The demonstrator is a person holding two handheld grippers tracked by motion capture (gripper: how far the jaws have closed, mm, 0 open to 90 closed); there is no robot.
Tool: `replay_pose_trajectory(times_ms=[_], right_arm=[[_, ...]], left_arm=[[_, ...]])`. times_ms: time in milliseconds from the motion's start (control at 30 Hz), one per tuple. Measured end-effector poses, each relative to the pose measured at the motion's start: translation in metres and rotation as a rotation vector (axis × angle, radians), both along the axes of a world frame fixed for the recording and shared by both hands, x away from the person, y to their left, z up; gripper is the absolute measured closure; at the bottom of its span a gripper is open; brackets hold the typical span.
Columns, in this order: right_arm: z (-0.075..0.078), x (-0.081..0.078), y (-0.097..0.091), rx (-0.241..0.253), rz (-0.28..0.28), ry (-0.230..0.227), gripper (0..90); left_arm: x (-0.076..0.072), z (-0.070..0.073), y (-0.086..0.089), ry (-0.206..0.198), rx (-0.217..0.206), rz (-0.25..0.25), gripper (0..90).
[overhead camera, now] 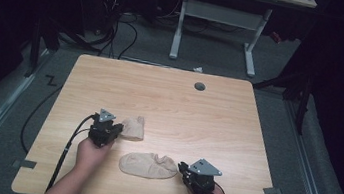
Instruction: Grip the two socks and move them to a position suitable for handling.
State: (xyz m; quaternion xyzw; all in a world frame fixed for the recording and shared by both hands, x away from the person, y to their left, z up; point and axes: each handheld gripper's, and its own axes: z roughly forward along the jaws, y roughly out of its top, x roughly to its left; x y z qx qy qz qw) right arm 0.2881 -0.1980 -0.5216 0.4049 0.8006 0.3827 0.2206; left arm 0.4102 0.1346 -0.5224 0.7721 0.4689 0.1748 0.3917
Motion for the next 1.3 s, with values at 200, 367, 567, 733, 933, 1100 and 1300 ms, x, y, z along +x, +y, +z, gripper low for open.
replay_pose_trajectory(times_ms=[200, 367, 567, 733, 933, 1100, 1300], right_arm=[[0.0, 0.0, -0.001, 0.004, 0.003, 0.001, 84.0], [0.001, 0.0, -0.002, 0.004, 0.005, -0.004, 84.0], [0.001, 0.0, -0.002, 0.006, 0.005, -0.004, 84.0], [0.001, 0.0, -0.002, 0.013, -0.004, -0.007, 84.0], [0.001, 0.002, -0.006, 0.013, -0.017, -0.013, 84.1], [0.0, 0.003, -0.012, 0.023, -0.032, -0.008, 84.1], [-0.001, 0.005, -0.014, 0.033, -0.036, -0.004, 84.1]], left_arm=[[-0.011, 0.013, 0.002, -0.049, -0.001, -0.004, 90.0], [-0.019, 0.026, 0.006, -0.077, -0.008, -0.013, 90.0], [-0.027, 0.051, 0.006, -0.116, -0.043, -0.037, 90.0], [-0.024, 0.062, -0.019, -0.119, -0.057, -0.098, 90.0], [-0.015, 0.056, -0.07, -0.101, -0.033, -0.183, 90.0], [-0.005, 0.051, -0.107, -0.089, -0.016, -0.233, 90.0], [0.005, 0.042, -0.135, -0.066, 0.003, -0.258, 90.0]])
